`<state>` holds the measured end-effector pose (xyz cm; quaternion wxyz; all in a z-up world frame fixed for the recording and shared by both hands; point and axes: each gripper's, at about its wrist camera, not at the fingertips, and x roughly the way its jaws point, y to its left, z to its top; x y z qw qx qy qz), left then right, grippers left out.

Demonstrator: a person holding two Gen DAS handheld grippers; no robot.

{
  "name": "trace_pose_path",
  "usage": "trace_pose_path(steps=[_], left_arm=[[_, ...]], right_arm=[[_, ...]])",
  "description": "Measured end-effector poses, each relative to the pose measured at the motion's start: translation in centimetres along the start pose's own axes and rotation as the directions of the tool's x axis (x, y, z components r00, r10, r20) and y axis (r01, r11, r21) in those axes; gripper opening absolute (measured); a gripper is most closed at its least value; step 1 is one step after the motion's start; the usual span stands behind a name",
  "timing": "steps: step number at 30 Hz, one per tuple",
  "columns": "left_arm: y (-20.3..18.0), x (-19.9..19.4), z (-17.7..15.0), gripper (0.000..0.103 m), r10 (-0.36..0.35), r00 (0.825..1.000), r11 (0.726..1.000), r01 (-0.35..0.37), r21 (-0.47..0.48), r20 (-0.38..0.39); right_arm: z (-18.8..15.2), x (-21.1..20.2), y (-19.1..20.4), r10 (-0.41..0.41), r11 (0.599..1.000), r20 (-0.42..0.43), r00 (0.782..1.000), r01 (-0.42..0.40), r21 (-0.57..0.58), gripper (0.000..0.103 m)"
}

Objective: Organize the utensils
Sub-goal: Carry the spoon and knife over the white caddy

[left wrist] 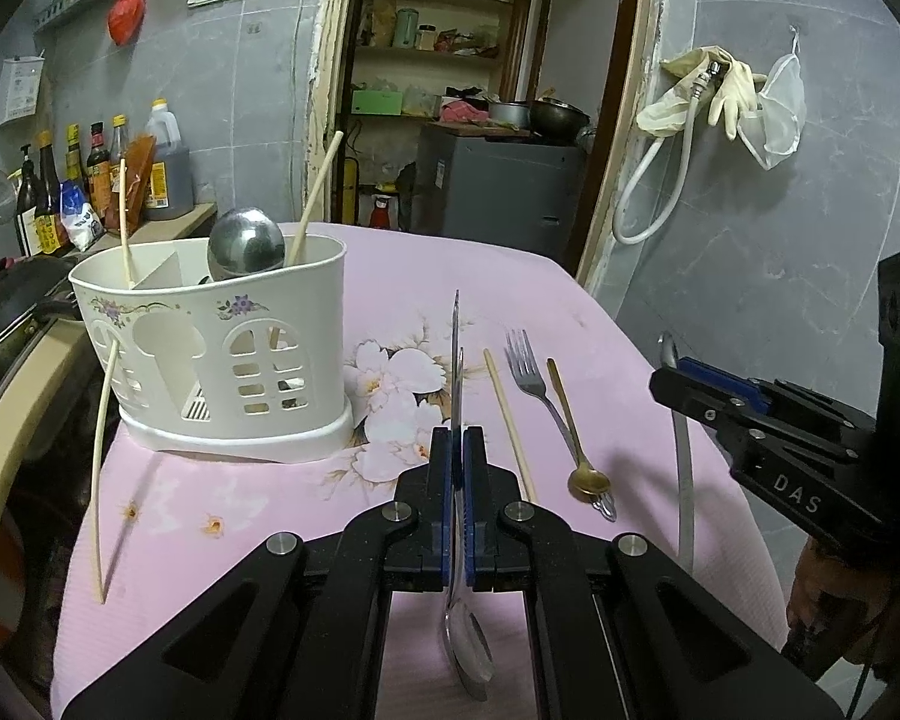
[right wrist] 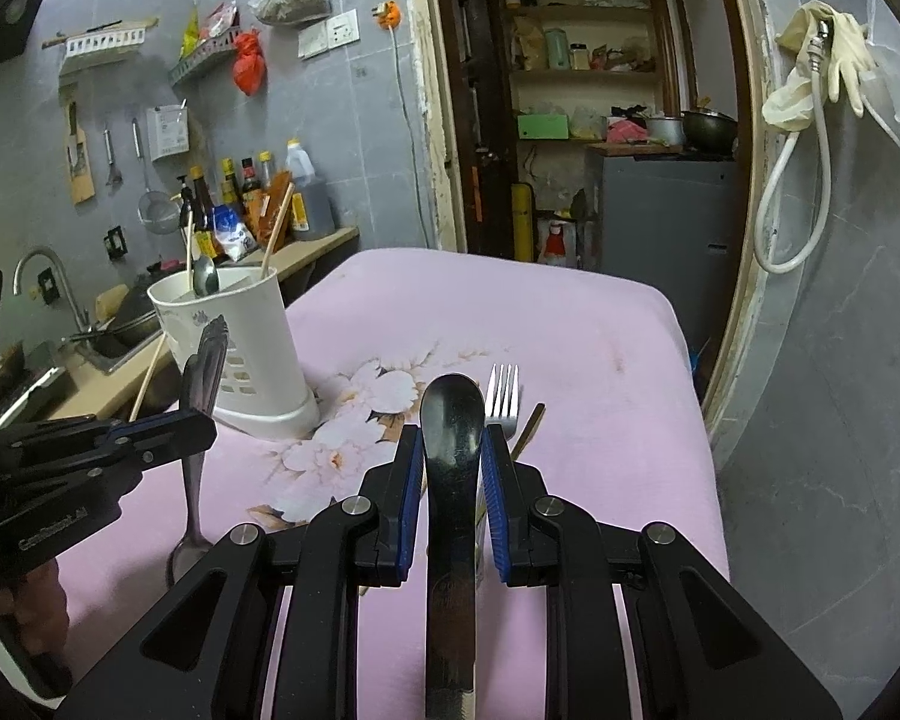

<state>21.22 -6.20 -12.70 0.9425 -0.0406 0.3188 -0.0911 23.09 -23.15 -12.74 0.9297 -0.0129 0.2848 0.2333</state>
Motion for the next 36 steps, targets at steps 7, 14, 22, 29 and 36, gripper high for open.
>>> trace_pose_path(steps=[7, 14, 22, 29, 36], left_arm=[[0.3, -0.5, 0.7, 0.001, 0.007, 1.000, 1.000, -0.006, -0.007, 0.031], [0.9, -1.4, 2.1, 0.001, 0.014, 0.997, 1.000, -0.013, -0.020, 0.080], [1.9, -2.3, 3.8, 0.001, 0.027, 0.991, 0.999, -0.022, -0.038, 0.130], [3.0, -3.8, 5.4, 0.001, 0.029, 0.987, 0.998, -0.019, -0.064, 0.156], [5.4, -6.9, 8.7, 0.001, 0.051, 0.974, 0.994, -0.028, -0.106, 0.222]], right_arm=[[0.5, -0.8, 0.3, -0.002, 1.000, 0.052, 0.999, 0.002, -0.005, 0.017], [1.5, -1.3, 0.6, -0.006, 1.000, 0.100, 0.995, 0.006, -0.003, 0.017], [2.6, -1.4, 0.6, -0.012, 1.000, 0.124, 0.992, 0.012, -0.002, 0.017], [4.6, -2.0, 1.5, 0.009, 1.000, 0.156, 0.988, -0.007, -0.017, 0.017], [8.2, -2.4, 3.1, 0.058, 0.998, 0.216, 0.975, -0.049, -0.046, 0.017]])
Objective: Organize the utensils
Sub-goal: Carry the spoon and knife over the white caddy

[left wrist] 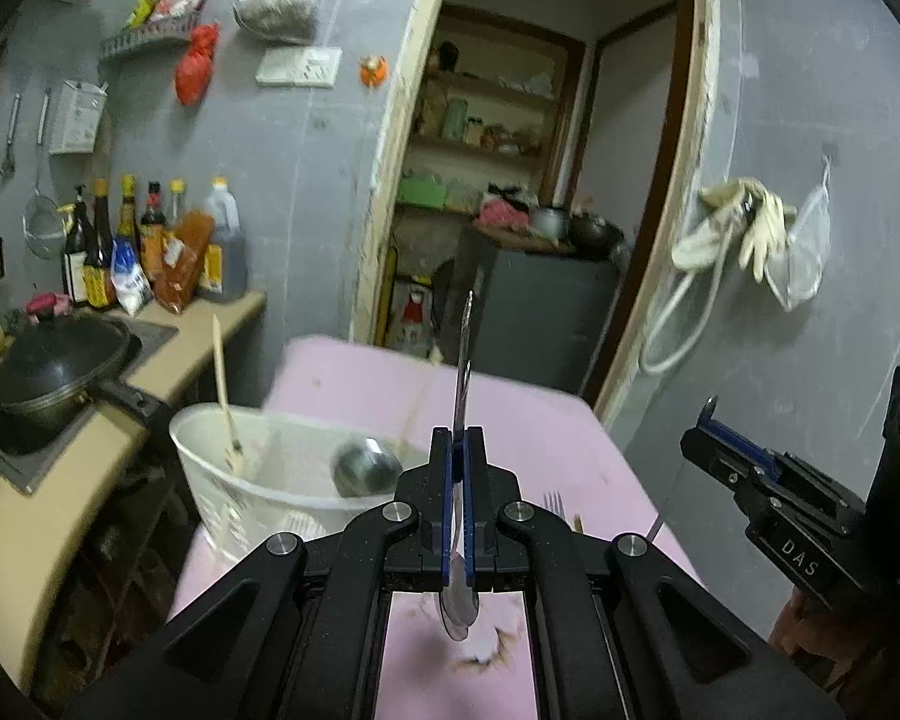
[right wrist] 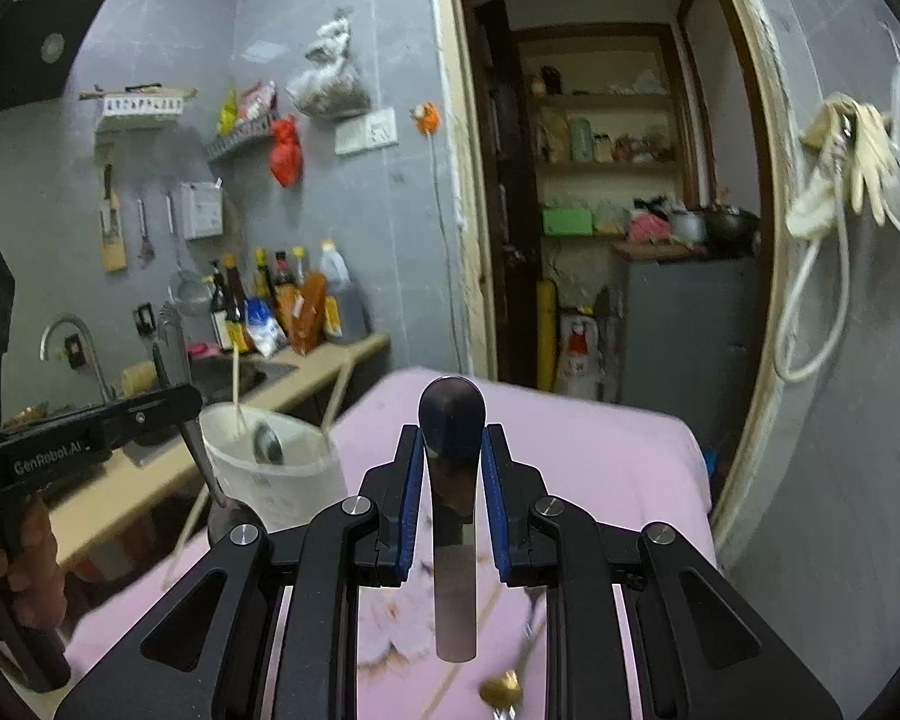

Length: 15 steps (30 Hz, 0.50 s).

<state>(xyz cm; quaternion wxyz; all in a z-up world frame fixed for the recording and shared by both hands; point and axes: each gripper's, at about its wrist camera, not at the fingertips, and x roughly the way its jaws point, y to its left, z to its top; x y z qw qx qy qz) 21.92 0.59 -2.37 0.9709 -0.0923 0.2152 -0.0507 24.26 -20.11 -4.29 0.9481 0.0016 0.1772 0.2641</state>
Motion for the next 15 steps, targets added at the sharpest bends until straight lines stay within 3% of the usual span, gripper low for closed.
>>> trace_pose_path(steps=[10, 15], left_arm=[[7.2, -2.0, 5.9, 0.001, 0.066, 0.990, 0.996, -0.058, -0.070, 0.122], [10.5, -1.7, 7.2, 0.001, 0.119, 0.982, 0.992, -0.111, -0.067, 0.144]], right_arm=[[5.6, 2.7, 3.2, 0.086, 0.996, 0.120, 0.989, -0.085, -0.008, 0.017], [7.6, 4.9, 5.2, 0.122, 0.993, 0.162, 0.979, -0.120, -0.022, 0.017]])
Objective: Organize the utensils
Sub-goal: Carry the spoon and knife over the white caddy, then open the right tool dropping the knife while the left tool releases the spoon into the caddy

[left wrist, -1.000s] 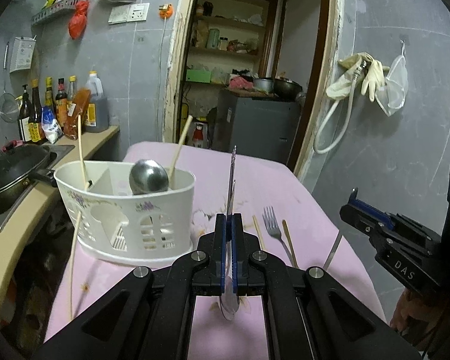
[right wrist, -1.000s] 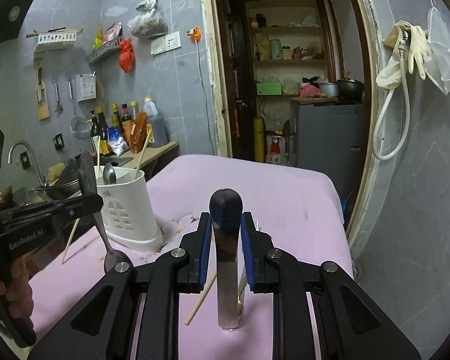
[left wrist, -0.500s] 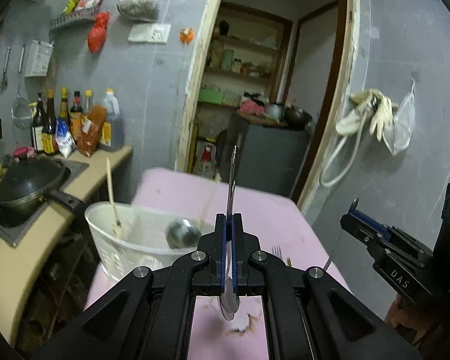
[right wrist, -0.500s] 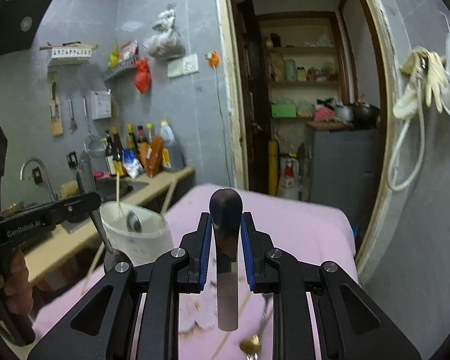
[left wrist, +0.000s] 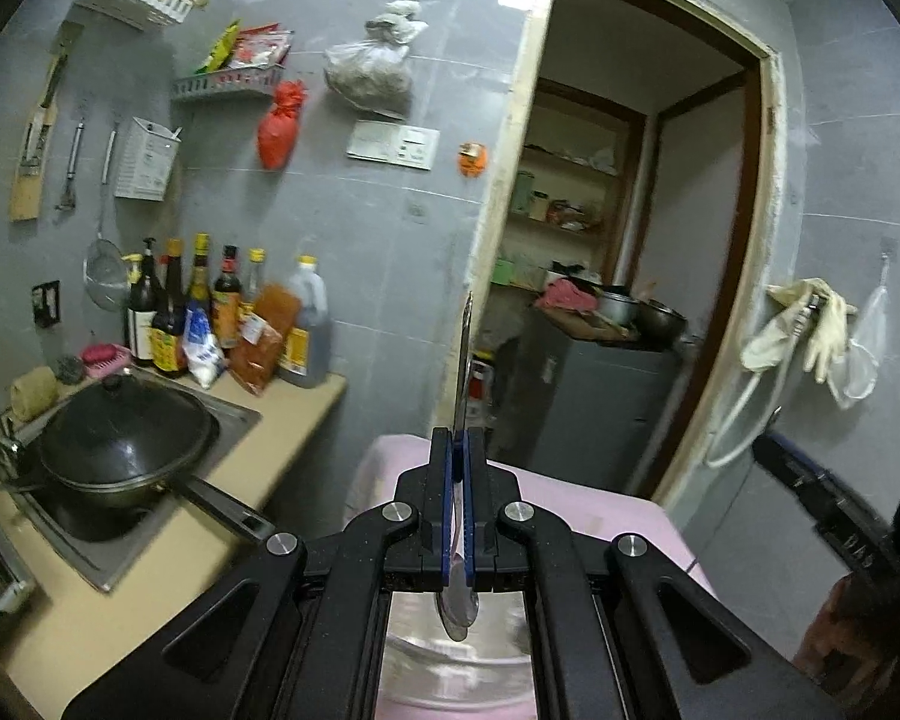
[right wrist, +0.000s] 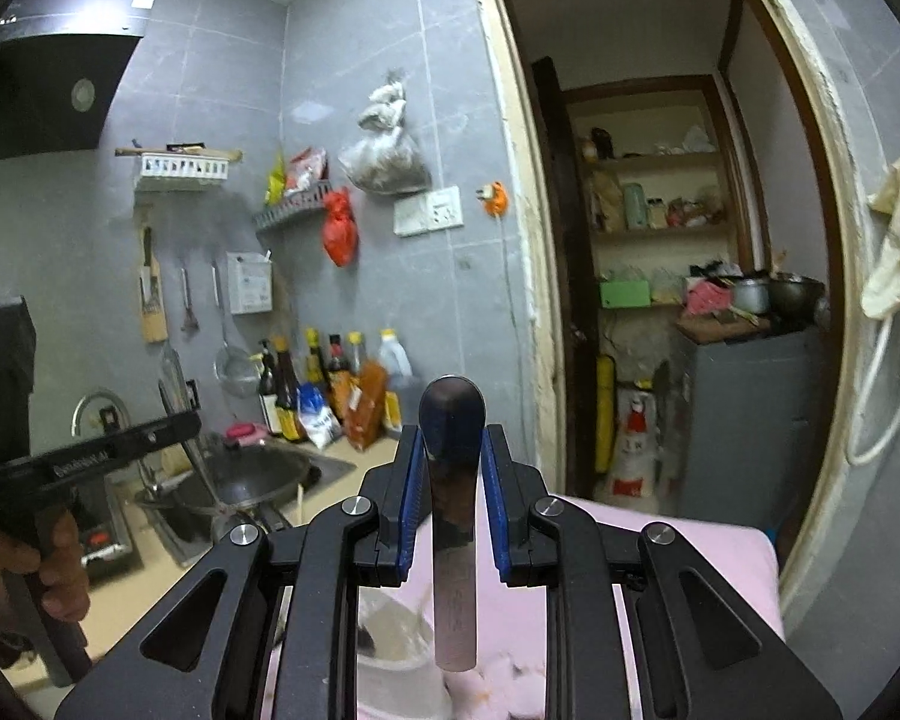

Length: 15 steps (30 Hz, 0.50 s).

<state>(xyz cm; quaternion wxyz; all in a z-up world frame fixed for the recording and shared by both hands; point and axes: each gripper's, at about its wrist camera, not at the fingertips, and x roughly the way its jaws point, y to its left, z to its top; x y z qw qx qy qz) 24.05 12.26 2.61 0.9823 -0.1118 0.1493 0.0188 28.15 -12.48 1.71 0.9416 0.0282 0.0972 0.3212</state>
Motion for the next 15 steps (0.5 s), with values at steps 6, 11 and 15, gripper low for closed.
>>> trace_pose_path(steps=[6, 11, 15], left_arm=[[2.6, 2.4, -1.1, 0.001, 0.032, 0.999, 0.999, -0.031, 0.019, -0.028], [3.6, 4.4, -2.5, 0.001, 0.027, 0.998, 0.999, -0.025, 0.034, -0.054], [3.8, 5.5, -3.5, 0.001, 0.013, 0.997, 0.999, -0.009, 0.049, -0.072]], right_arm=[[-0.4, 2.7, 1.7, 0.025, 1.000, -0.015, 1.000, -0.026, -0.011, 0.017], [-1.9, 4.5, 2.4, 0.016, 1.000, -0.061, 0.998, -0.016, -0.008, 0.017], [-3.1, 5.5, 2.2, -0.001, 1.000, -0.100, 0.995, 0.001, 0.005, 0.017]])
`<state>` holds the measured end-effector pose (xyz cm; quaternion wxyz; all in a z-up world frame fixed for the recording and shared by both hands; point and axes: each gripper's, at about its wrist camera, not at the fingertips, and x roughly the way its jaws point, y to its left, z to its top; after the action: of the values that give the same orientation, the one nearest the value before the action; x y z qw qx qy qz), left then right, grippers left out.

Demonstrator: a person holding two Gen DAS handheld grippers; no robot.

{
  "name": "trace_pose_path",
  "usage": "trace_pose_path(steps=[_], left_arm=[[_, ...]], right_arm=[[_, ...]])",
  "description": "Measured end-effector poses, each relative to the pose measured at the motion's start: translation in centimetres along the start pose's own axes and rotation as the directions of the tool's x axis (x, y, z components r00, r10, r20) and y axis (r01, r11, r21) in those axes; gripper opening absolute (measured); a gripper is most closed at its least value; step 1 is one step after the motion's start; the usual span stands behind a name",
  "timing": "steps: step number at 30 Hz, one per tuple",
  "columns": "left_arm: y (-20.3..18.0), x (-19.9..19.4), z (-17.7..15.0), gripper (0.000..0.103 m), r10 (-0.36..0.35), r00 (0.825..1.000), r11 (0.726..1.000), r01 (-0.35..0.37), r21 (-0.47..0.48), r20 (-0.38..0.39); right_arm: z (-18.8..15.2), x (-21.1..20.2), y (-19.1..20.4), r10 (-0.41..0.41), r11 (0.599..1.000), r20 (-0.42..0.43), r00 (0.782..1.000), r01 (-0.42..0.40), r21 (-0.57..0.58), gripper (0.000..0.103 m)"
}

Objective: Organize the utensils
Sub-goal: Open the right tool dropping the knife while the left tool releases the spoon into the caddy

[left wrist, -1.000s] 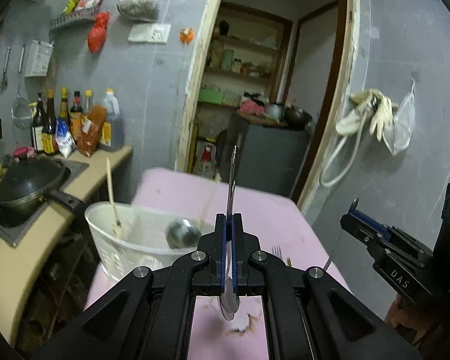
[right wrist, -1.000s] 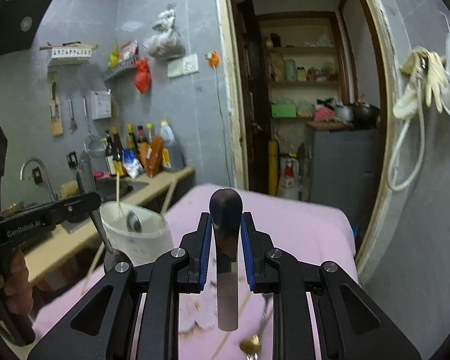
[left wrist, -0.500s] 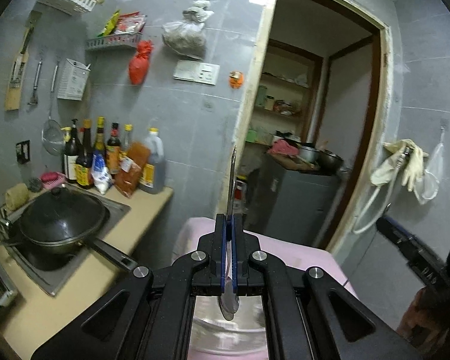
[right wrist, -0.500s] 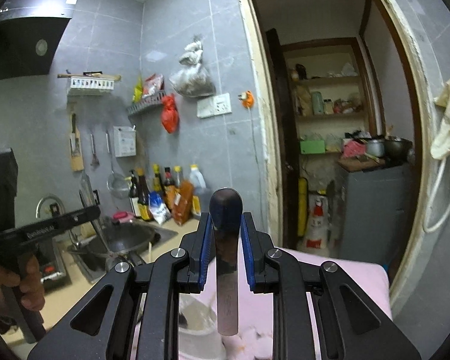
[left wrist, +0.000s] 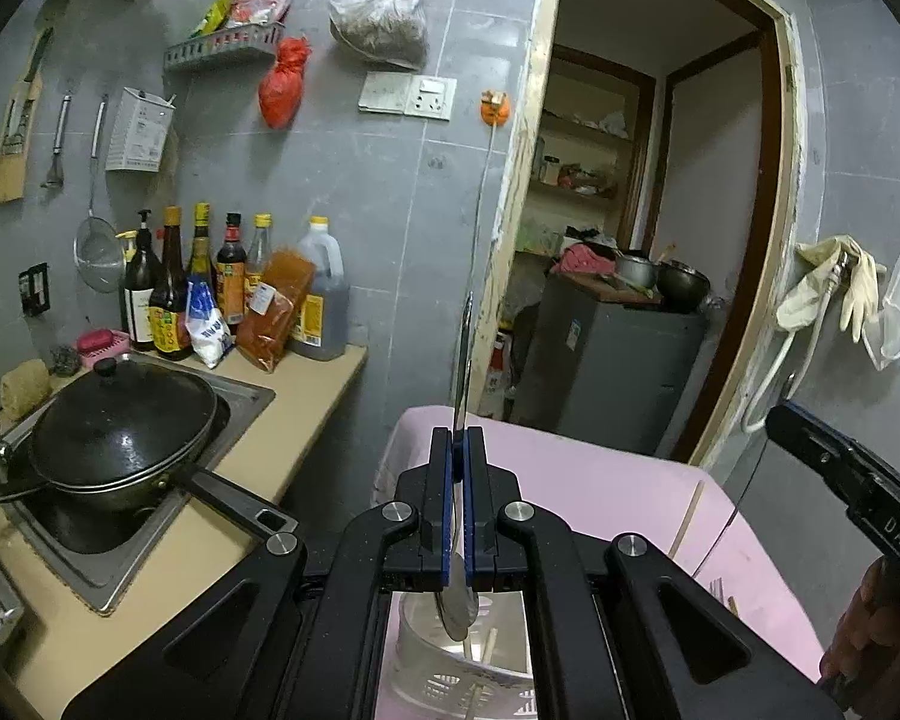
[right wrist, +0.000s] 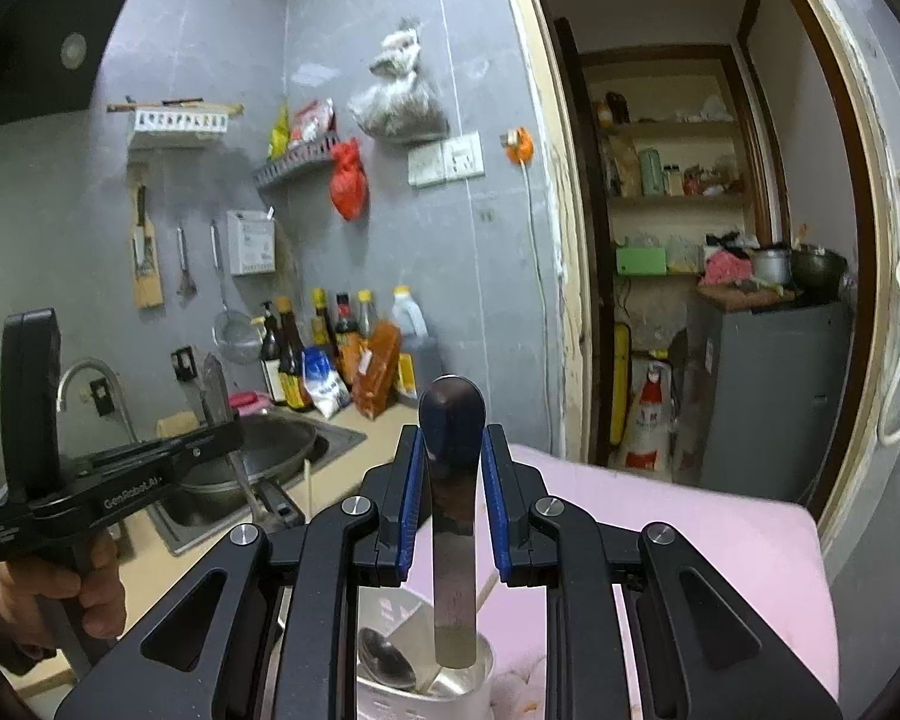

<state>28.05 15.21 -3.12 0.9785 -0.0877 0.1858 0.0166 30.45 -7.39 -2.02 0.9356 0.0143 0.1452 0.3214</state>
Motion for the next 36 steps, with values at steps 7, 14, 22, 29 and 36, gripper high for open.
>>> trace_pose_path(steps=[7, 14, 22, 29, 36], left_arm=[[-0.1, 1.0, -1.7, 0.001, -0.017, 0.999, 1.000, 0.018, 0.022, -0.044], [-0.3, 1.8, -2.8, 0.001, -0.029, 0.996, 0.999, 0.032, 0.038, -0.082], [0.2, 2.1, -3.4, 0.002, -0.072, 0.988, 0.997, 0.072, 0.000, -0.140], [0.4, 1.6, -3.2, 0.002, -0.101, 0.983, 0.994, 0.093, -0.057, -0.155], [-0.3, 0.1, -2.0, 0.026, -0.117, 0.988, 0.991, 0.110, -0.081, -0.097]], right_arm=[[-1.8, 1.2, -0.4, -0.028, 0.999, -0.064, 0.998, 0.030, 0.029, 0.017], [-3.3, 1.9, -0.6, -0.043, 0.997, -0.118, 0.992, 0.049, 0.051, 0.018], [-4.4, 2.2, -0.9, -0.043, 0.995, -0.170, 0.984, 0.059, 0.087, 0.020], [-3.6, 0.9, -0.9, -0.042, 0.995, -0.127, 0.991, 0.053, 0.087, 0.030], [-2.5, -1.2, -2.0, -0.086, 0.990, -0.061, 0.994, 0.092, 0.107, 0.057]])
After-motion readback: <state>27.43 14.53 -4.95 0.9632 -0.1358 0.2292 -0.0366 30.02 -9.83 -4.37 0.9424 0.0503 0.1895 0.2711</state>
